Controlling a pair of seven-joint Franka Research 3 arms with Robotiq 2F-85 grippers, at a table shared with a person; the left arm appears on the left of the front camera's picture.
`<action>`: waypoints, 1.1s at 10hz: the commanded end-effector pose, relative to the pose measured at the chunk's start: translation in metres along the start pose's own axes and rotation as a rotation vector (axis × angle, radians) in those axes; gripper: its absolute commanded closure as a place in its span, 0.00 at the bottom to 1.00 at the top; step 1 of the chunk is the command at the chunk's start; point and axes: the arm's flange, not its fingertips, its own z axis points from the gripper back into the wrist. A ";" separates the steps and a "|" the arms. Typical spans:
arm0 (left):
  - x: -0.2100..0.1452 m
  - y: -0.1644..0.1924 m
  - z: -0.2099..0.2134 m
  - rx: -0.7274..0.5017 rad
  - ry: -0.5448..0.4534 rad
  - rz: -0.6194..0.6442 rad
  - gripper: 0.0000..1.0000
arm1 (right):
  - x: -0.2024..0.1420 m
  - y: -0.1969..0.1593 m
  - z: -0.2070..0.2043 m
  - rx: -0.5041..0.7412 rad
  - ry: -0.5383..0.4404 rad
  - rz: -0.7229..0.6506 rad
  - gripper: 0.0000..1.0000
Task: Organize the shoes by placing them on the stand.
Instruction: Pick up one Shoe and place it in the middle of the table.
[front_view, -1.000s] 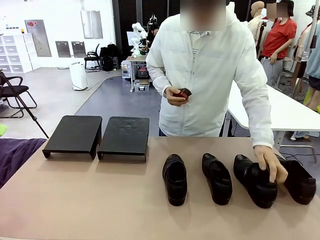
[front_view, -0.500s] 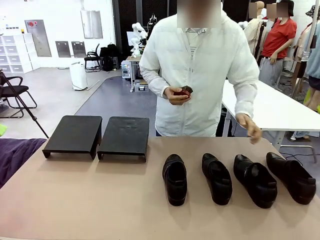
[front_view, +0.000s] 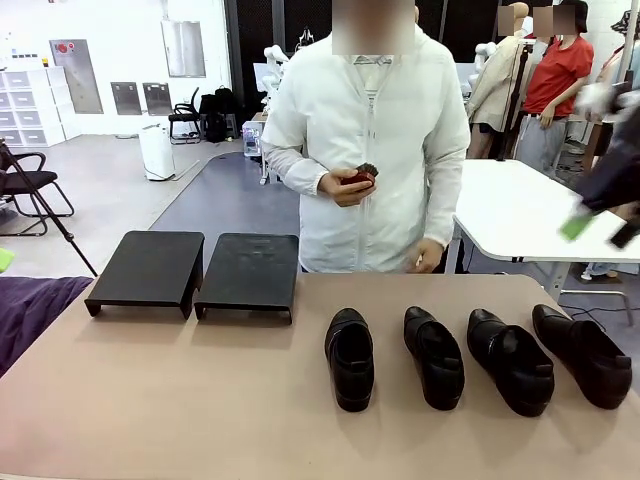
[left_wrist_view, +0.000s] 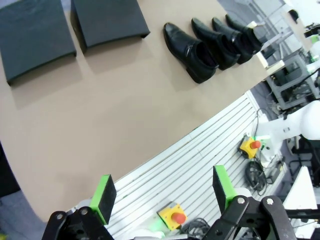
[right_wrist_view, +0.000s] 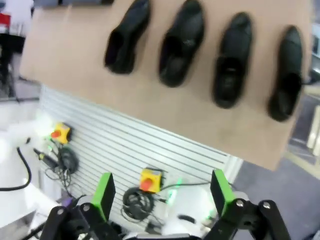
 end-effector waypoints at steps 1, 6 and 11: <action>0.000 0.001 0.001 -0.019 -0.005 -0.015 0.00 | 0.027 0.061 -0.053 -0.030 0.034 -0.005 0.00; 0.000 0.001 0.001 -0.019 -0.005 -0.015 0.00 | 0.075 0.153 -0.223 -0.052 -0.004 -0.130 0.00; 0.000 0.001 0.001 -0.019 -0.005 -0.015 0.00 | 0.082 0.143 -0.254 -0.062 -0.034 -0.173 0.00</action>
